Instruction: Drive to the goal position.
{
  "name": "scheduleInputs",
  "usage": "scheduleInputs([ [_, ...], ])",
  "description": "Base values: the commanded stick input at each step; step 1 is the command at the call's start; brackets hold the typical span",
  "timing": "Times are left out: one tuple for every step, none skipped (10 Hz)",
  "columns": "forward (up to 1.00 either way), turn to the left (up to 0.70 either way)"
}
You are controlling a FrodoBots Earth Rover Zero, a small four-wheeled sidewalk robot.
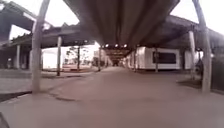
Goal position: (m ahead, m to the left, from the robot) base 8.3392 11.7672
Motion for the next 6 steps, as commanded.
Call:
scheduleInputs([
  [0.85, 0.00],
  [0.85, 0.00],
  [0.85, 0.00],
  [0.85, 0.00],
  [0.85, 0.00],
  [0.85, 0.00],
])
